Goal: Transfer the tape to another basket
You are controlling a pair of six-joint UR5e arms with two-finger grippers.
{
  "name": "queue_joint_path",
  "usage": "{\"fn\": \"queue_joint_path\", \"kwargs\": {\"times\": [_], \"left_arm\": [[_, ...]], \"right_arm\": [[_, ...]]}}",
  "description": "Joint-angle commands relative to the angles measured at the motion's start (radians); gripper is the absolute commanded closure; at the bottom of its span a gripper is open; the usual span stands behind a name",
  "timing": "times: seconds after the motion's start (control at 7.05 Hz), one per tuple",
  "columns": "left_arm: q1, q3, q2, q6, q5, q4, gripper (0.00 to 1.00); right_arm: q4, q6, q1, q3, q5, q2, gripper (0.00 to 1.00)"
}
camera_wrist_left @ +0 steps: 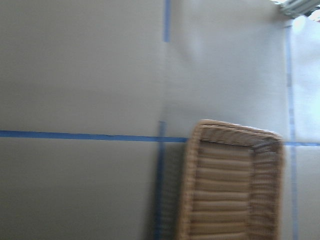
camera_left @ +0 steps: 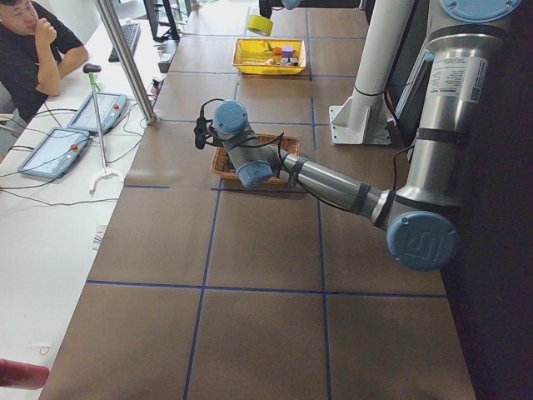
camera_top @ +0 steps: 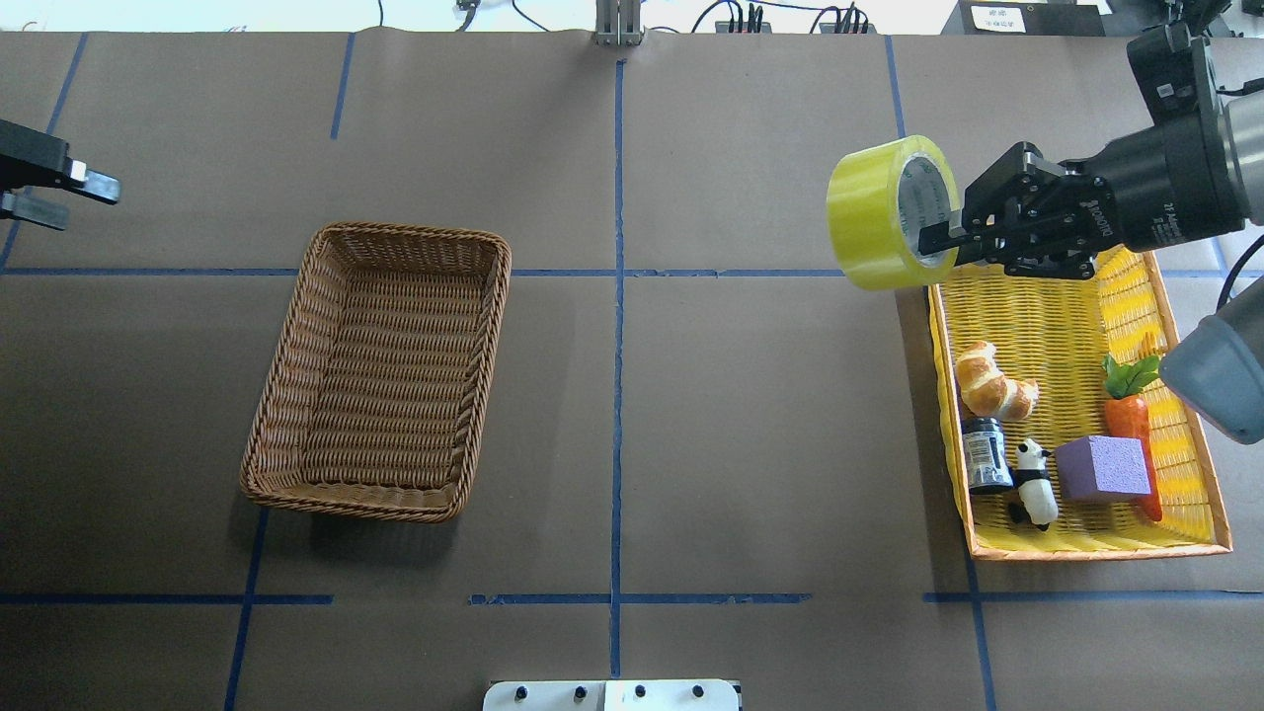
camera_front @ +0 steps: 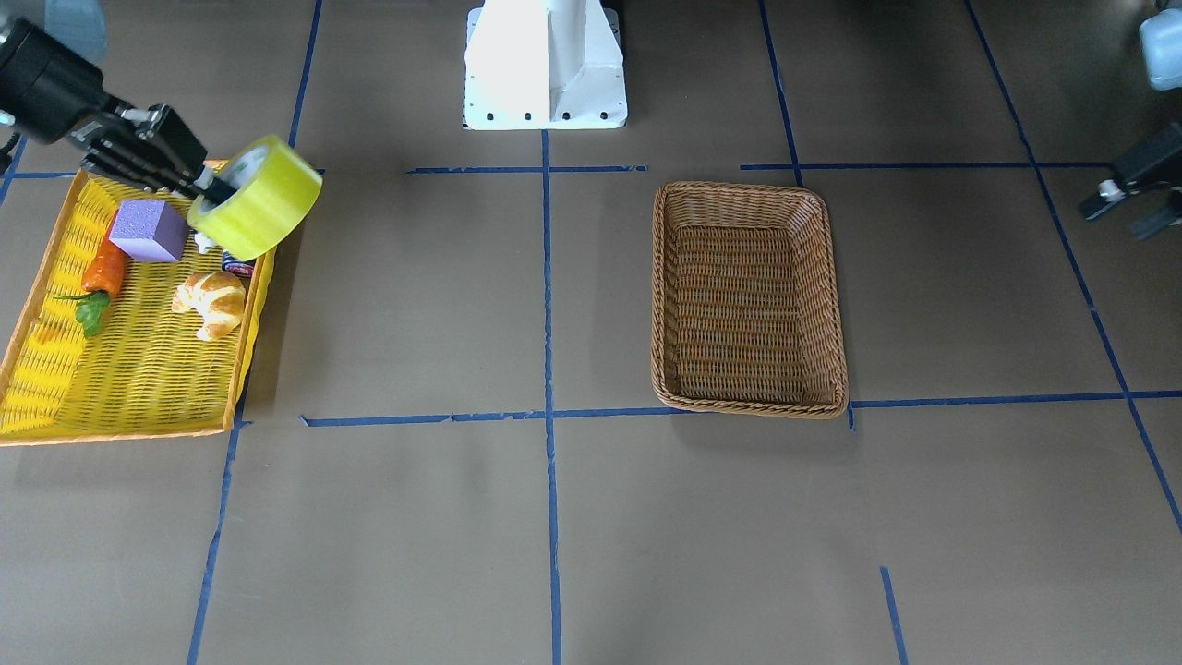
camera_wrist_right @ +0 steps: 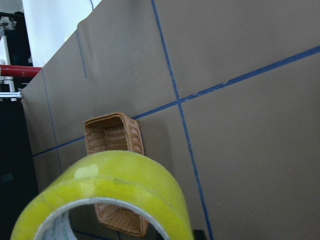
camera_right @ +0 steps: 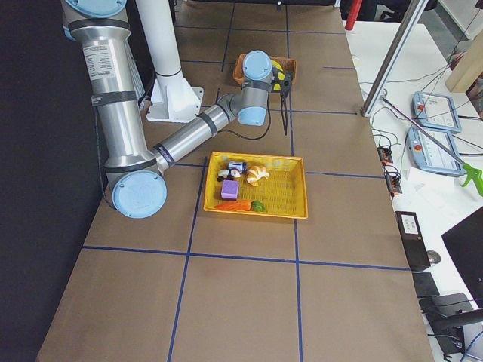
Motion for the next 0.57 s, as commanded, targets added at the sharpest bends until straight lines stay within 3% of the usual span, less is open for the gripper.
{"fn": "queue_joint_path", "kwargs": {"times": [0.0,0.14,0.43], "left_arm": [[0.091,-0.031,-0.082,-0.324,0.124,-0.169,0.0],[0.155,-0.029,-0.156,-0.531,0.142,-0.269,0.0],[0.296,-0.07,-0.211,-0.776,0.281,-0.465,0.0]], "right_arm": [[0.247,0.198,-0.122,-0.009,-0.13,0.001,1.0],[0.331,0.258,-0.195,-0.006,-0.194,0.003,1.0],[0.492,0.316,-0.328,-0.007,-0.337,0.006,1.0]]}}
